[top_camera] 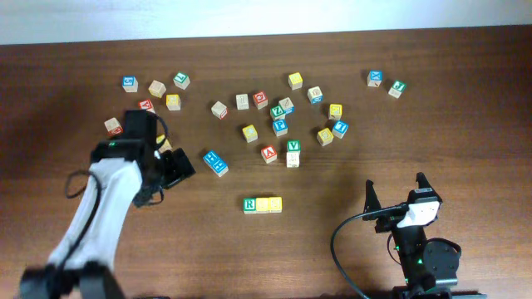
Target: Spell out RSS
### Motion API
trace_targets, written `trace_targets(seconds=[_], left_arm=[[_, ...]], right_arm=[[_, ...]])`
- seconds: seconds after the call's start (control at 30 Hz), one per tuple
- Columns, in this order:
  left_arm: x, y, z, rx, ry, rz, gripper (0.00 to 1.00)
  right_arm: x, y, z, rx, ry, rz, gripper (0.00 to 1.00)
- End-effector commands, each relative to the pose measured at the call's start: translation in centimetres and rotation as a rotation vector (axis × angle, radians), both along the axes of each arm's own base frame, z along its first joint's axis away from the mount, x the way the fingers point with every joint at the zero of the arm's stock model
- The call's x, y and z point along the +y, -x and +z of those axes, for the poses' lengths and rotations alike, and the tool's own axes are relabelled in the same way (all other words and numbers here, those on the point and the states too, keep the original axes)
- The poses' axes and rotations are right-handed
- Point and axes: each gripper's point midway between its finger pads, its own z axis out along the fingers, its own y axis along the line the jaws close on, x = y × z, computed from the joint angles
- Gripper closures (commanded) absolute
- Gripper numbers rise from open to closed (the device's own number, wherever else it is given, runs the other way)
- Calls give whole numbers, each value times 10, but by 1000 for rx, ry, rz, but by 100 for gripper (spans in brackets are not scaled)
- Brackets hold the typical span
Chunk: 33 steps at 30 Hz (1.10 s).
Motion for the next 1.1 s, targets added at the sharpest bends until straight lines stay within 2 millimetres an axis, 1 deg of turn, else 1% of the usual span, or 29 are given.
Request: trace_targets(seconds=[0.0,0.07,0.1,0.13,0.17,0.2,0.3,0.33,0.4,0.43,0.47,0.53,0.6,0.73,0.83,0.93,0.97,1.0,1.03,1.07], left_arm=[[4,-2,57,-203,-29,-26,1],[4,3,90,-327,-68,-121,1],[4,10,114,-412,-92,-172,1],[4,20,129,-460,-113,-205,1],[4,30,135,-475,-128,-233,1],[4,44,141,-482,-136,-244,1],[3,87,161,-548,-143,-240,1],[3,98,164,-562,-146,-239,1],[6,116,163,-554,-159,-233,1],[6,119,162,-546,-160,-232,1],[6,121,161,-537,-159,-233,1],[6,123,149,-510,-152,-236,1],[6,127,139,-522,-158,-233,1],[6,139,120,-627,-171,-226,1],[6,138,110,-711,-182,-220,1],[6,129,94,-729,-186,-225,1],[-1,125,92,-757,-186,-297,1],[-18,120,92,-822,-182,-454,1],[-25,113,90,-874,-189,-515,1],[-24,108,87,-906,-199,-509,1]], right_arm=[[0,0,-2,1,6,-2,2],[0,0,-2,1,6,-2,2],[0,0,-2,1,6,-2,2],[0,0,-2,1,6,-2,2],[0,0,-2,1,6,-2,2],[0,0,-2,1,6,-2,2],[0,0,-2,1,6,-2,2],[0,0,-2,1,6,-2,2],[0,0,-2,1,6,-2,2],[0,0,-2,1,6,-2,2],[0,0,-2,1,6,-2,2],[0,0,-2,1,6,-2,2],[0,0,-2,1,7,-2,2],[0,0,-2,1,6,-2,2],[0,0,-2,1,6,-2,2],[0,0,-2,1,6,-2,2],[0,0,-2,1,6,-2,2],[0,0,-2,1,6,-2,2],[0,0,-2,1,6,-2,2],[0,0,-2,1,6,-2,2]])
